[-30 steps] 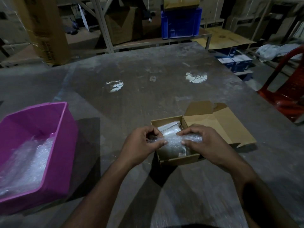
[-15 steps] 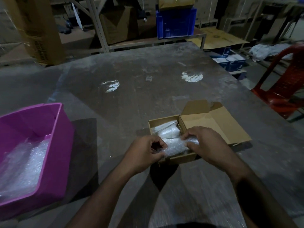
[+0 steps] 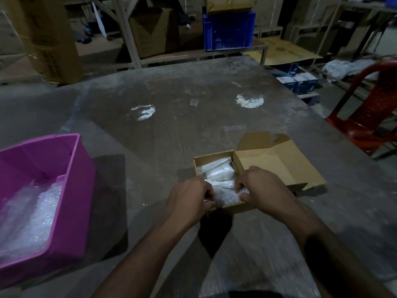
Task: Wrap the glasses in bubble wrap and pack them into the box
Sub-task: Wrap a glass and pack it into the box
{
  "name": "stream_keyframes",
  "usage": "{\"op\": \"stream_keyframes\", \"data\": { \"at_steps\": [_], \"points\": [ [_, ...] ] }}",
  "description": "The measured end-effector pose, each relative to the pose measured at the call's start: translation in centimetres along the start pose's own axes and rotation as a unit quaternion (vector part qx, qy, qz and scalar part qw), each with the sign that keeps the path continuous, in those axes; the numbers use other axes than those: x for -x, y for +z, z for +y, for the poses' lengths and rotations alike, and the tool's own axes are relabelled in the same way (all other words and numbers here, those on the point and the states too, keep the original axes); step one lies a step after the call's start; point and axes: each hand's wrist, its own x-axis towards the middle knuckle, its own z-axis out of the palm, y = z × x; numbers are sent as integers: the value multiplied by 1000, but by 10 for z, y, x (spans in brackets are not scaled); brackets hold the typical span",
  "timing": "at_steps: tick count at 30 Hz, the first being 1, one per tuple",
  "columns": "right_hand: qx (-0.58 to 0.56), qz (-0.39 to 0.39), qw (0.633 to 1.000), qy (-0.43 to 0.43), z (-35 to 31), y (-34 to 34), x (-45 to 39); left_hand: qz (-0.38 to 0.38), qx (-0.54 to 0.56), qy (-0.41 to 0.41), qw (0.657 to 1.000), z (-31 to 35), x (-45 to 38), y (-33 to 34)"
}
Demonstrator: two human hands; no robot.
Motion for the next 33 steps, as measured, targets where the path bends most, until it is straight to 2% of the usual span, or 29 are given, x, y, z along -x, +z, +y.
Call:
{"op": "stream_keyframes", "data": {
  "at_steps": [8,15,22,33],
  "points": [
    [12,-62,998,5,1,5,-21,-21,-44,52,997,-3,0,-2],
    [35,-71,997,-18,3,8,-27,-28,-49,84,995,-7,-1,-4],
    [-34,-99,994,-32,10,-1,-21,-50,-27,78,995,-11,-4,-4],
    [29,-124,992,-21,2,7,-30,-28,-49,85,995,-8,-3,-1]
  ]
}}
